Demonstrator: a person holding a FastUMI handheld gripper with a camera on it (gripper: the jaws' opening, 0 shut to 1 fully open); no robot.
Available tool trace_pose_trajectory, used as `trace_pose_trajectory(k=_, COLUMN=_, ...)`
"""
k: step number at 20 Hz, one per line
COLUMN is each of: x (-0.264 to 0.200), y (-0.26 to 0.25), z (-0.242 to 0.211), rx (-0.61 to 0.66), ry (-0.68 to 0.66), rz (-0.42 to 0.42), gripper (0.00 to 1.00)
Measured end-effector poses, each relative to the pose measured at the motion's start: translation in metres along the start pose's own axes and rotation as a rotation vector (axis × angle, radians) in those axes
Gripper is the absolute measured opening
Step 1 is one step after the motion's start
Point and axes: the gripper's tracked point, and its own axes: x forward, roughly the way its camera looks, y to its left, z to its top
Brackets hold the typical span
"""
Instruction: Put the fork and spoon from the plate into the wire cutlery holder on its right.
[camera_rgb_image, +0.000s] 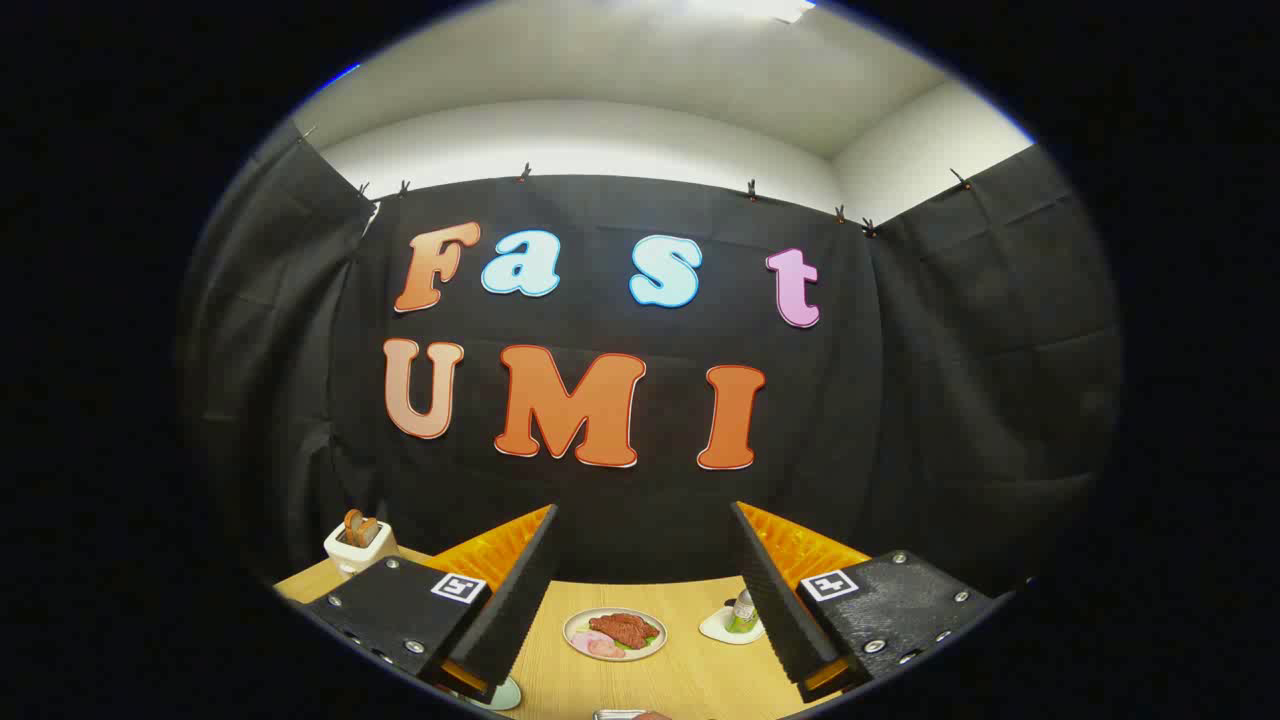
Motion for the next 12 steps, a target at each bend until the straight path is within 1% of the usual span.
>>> trace_pose_trajectory(k=7, x=-0.013, y=-0.020, z=0.010, rx=-0.079, ry=-0.015, rz=-0.058, gripper=0.98)
trace_pose_trajectory(k=12, x=-0.014, y=-0.020, z=-0.003, rx=-0.073, ry=0.025, rz=-0.049, gripper=0.98)
